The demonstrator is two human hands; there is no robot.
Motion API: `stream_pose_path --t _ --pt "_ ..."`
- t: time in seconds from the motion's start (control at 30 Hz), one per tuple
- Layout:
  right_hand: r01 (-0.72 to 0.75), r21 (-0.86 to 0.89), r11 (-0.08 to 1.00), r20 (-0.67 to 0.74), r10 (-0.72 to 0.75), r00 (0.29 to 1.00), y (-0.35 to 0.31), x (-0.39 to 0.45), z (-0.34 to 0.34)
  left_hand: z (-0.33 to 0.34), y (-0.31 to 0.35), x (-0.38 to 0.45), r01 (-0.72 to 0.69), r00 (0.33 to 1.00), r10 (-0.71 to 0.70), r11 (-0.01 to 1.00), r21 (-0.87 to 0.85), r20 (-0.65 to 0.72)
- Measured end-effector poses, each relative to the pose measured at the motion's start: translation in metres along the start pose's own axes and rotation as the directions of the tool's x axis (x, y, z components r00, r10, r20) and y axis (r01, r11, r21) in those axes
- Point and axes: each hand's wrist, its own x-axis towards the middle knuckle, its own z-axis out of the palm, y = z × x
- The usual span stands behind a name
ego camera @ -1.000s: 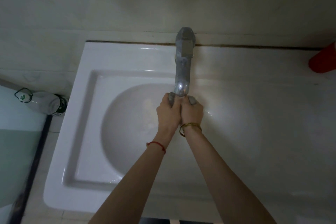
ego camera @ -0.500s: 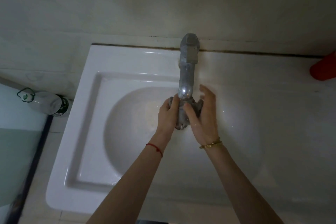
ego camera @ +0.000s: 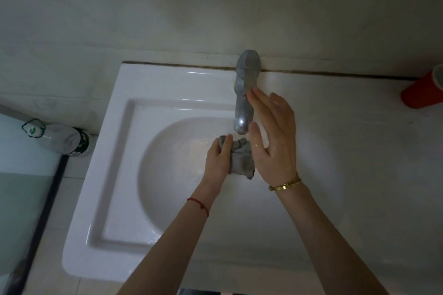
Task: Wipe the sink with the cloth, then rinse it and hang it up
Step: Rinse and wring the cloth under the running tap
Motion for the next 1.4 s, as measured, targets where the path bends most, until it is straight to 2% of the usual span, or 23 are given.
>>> stream_pose_path --t 0.03,0.07,0.1,0.13,0.17,0.2,0.23,0.27,0.3,0.33,0.37,0.4,0.43,0.53,0.6,0.67,0.87,1.07,1.2,1.3,1.33,1.4 --pt "-0.063 0.049 0.997 -0.043 0.065 0.997 0.001 -0.007 -0.002 -0.001 0.000 0.000 0.009 1.000 -0.009 1.000 -0.010 0.000" --pt "-0.180 0.117 0.977 -0.110 0.192 0.975 0.000 -0.015 -0.003 -0.001 0.000 0.000 0.020 1.000 -0.020 0.999 -0.030 0.002" --pt "-0.335 0.198 0.921 -0.167 0.368 0.915 0.003 -0.025 -0.001 -0.001 0.000 -0.001 0.027 1.000 -0.027 0.998 -0.058 0.005" --pt "-0.501 0.280 0.819 -0.169 0.556 0.814 0.006 -0.035 0.002 -0.002 0.000 -0.001 0.027 1.000 -0.026 0.996 -0.085 0.009" --pt "-0.668 0.329 0.668 -0.083 0.725 0.684 0.008 -0.043 0.007 -0.002 0.000 -0.002 0.023 1.000 -0.021 0.994 -0.104 0.019" --pt "-0.810 0.327 0.487 0.077 0.840 0.537 0.011 -0.049 0.014 -0.002 -0.001 -0.003 0.018 0.999 -0.014 0.993 -0.114 0.031" --pt "-0.905 0.311 0.292 0.264 0.888 0.377 0.015 -0.054 0.021 -0.001 -0.003 -0.004 0.009 0.999 -0.004 0.994 -0.110 0.045" --pt "-0.948 0.308 0.082 0.438 0.872 0.218 0.017 -0.054 0.026 0.000 -0.005 -0.005 -0.006 0.998 0.011 0.996 -0.094 0.056" --pt "-0.943 0.317 -0.106 0.576 0.811 0.102 0.016 -0.052 0.029 0.001 -0.007 -0.005 -0.030 0.998 0.034 0.998 -0.060 0.058" --pt "-0.920 0.327 -0.216 0.647 0.761 0.051 0.015 -0.050 0.030 0.002 -0.009 -0.006 -0.068 0.996 0.069 0.998 -0.007 0.052" --pt "-0.904 0.349 -0.247 0.668 0.742 0.055 0.014 -0.048 0.031 0.003 -0.011 -0.007 -0.116 0.993 0.114 0.991 0.063 0.039" --pt "-0.902 0.377 -0.210 0.646 0.758 0.094 0.014 -0.047 0.033 0.003 -0.013 -0.007 -0.163 0.987 0.161 0.977 0.139 0.026" --pt "-0.906 0.407 -0.121 0.592 0.790 0.160 0.012 -0.048 0.036 0.003 -0.014 -0.008 -0.205 0.978 0.206 0.957 0.205 0.016" --pt "-0.882 0.407 0.237 0.345 0.855 0.388 0.004 -0.050 0.046 0.007 -0.012 -0.008 -0.276 0.957 0.289 0.912 0.305 0.004" --pt "-0.843 0.386 0.374 0.218 0.851 0.477 -0.002 -0.049 0.052 0.012 -0.010 -0.012 -0.281 0.953 0.302 0.915 0.289 -0.029" --pt "-0.808 0.393 0.439 0.149 0.836 0.527 -0.008 -0.045 0.056 0.016 -0.007 -0.016 -0.274 0.950 0.299 0.937 0.215 -0.092" --pt "-0.758 0.528 0.382 0.147 0.839 0.525 -0.008 -0.048 0.065 0.017 -0.010 -0.016 -0.236 0.949 0.266 0.955 0.180 -0.168" --pt "-0.746 0.467 0.474 0.099 0.811 0.577 -0.001 -0.055 0.070 0.012 -0.015 -0.011 -0.132 0.976 0.161 0.972 0.194 -0.143" --pt "-0.687 0.417 0.596 0.087 0.726 0.682 0.003 -0.061 0.068 0.009 -0.017 -0.007 -0.100 0.987 0.125 0.969 0.225 -0.100" --pt "-0.634 0.377 0.675 0.127 0.640 0.757 0.008 -0.063 0.061 0.008 -0.020 -0.009 -0.123 0.984 0.155 0.949 0.289 -0.090" --pt "-0.644 0.365 0.673 0.144 0.643 0.753 0.007 -0.064 0.059 0.008 -0.020 -0.010 -0.125 0.982 0.164 0.935 0.332 -0.093" --pt "-0.709 0.308 0.635 0.186 0.691 0.699 0.005 -0.064 0.057 0.009 -0.017 -0.010 -0.133 0.978 0.183 0.913 0.386 -0.095"
